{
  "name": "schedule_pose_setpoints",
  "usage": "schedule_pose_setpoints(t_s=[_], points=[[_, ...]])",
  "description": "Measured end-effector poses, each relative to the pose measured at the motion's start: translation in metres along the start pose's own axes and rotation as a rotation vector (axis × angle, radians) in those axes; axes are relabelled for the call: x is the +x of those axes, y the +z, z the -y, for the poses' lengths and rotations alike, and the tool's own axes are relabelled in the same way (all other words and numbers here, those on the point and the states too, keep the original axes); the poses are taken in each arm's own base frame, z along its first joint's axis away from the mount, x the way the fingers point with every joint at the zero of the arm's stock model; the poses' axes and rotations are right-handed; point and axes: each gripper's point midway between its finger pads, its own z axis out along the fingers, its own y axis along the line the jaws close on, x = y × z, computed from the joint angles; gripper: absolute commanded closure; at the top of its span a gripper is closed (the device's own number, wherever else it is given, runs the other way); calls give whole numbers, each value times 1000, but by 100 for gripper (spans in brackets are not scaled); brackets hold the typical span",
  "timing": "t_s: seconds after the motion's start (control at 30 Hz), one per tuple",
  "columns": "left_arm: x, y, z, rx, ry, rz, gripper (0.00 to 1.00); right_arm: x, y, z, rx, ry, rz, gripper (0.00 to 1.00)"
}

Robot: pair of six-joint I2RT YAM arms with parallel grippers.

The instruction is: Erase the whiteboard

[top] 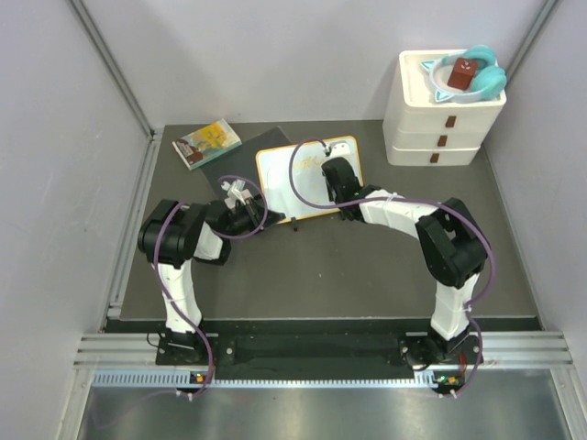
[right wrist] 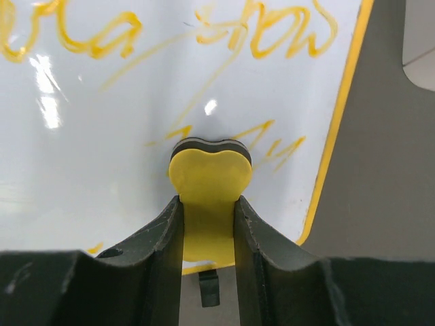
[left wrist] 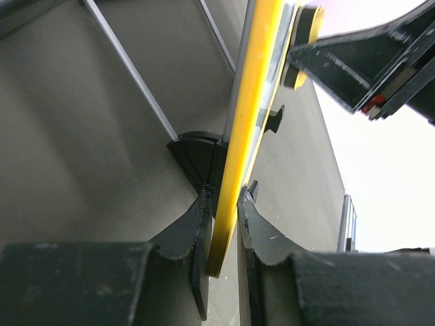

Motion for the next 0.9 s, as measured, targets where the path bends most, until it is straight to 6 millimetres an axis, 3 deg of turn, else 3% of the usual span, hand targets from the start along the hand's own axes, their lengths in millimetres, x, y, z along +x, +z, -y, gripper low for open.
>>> schedule_pose_setpoints(t_s=[0.3, 0.6, 0.9], points=[[1, 0, -2, -9, -8, -3, 100, -19, 5, -35, -149, 26, 56, 100], [1, 0, -2, -11, -11, -5, 100, -9, -16, -101, -282, 4, 43, 100], [1, 1, -3, -17, -12, -4, 100, -3, -15, -98, -179, 57, 32, 100]])
